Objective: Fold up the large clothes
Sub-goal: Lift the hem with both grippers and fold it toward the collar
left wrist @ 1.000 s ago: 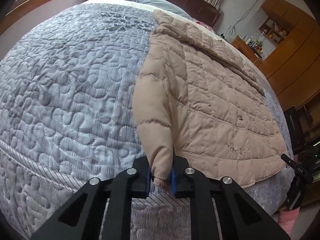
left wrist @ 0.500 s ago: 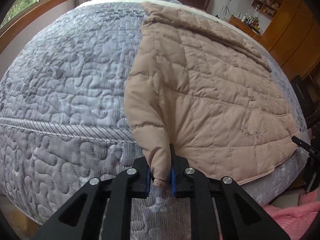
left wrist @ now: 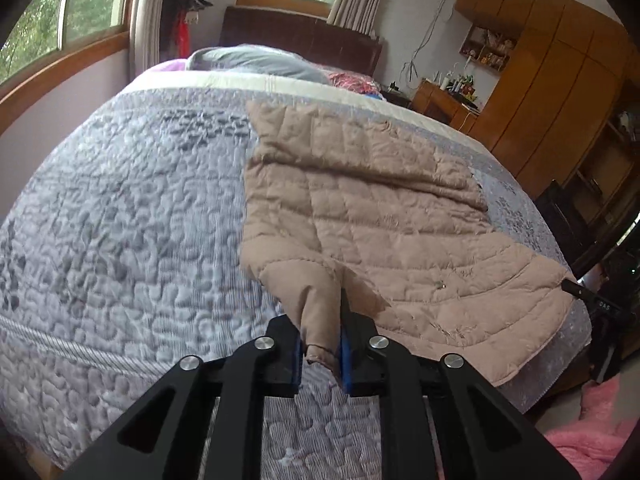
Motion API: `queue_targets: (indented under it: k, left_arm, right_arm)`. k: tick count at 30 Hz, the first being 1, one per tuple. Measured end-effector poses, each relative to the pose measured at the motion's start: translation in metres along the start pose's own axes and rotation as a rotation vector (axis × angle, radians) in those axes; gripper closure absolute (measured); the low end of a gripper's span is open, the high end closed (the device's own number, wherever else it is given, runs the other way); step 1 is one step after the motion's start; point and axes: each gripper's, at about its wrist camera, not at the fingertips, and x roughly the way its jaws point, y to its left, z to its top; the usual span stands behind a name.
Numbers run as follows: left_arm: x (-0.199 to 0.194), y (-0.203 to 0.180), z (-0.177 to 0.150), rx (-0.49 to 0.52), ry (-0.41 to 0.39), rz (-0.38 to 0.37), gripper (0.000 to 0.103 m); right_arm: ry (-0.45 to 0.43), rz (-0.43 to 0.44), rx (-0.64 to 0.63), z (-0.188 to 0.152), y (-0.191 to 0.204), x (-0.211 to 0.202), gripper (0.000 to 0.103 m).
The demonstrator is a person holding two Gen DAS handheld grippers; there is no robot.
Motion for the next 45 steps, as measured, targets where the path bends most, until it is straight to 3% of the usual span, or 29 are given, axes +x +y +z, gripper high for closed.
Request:
queue_targets:
  k: [10,17,26,35,42,44,45]
  left_arm:
    - [0.028,-0.006,0.126,0.078,-0.088,0.042,0.089]
    - [0.09,0.007,0.211,0.029,-0.084,0.071,0.089]
    - [0.192,0.035,0.268,-0.035,0.013,0.147,0.089]
    - [0.281,0.07,0.28,-0.136,0.159,0.14,0.088]
    - [0.312,0.081,0.286,-0.181,0.223,0.102,0.082]
    - [0.307,0.086,0.288,-0.219,0.229,0.055,0.077]
    - [0.302,0.088,0.289,-0.234,0.227,0.03,0.073]
  right_arm:
    - [-0.053,-0.018,-0.016,0.121,-0.003,0.001,0.094]
    - [-0.02,-0.031,0.047,0.207,-0.027,0.048,0.094]
    - [0.072,-0.084,0.153,0.279,-0.077,0.136,0.094]
    - [0.181,-0.106,0.265,0.301,-0.123,0.215,0.093]
    - [0.203,-0.052,0.381,0.301,-0.15,0.235,0.08]
    - [0.191,-0.024,0.41,0.297,-0.154,0.23,0.066]
    - [0.175,-0.034,0.411,0.297,-0.155,0.225,0.043]
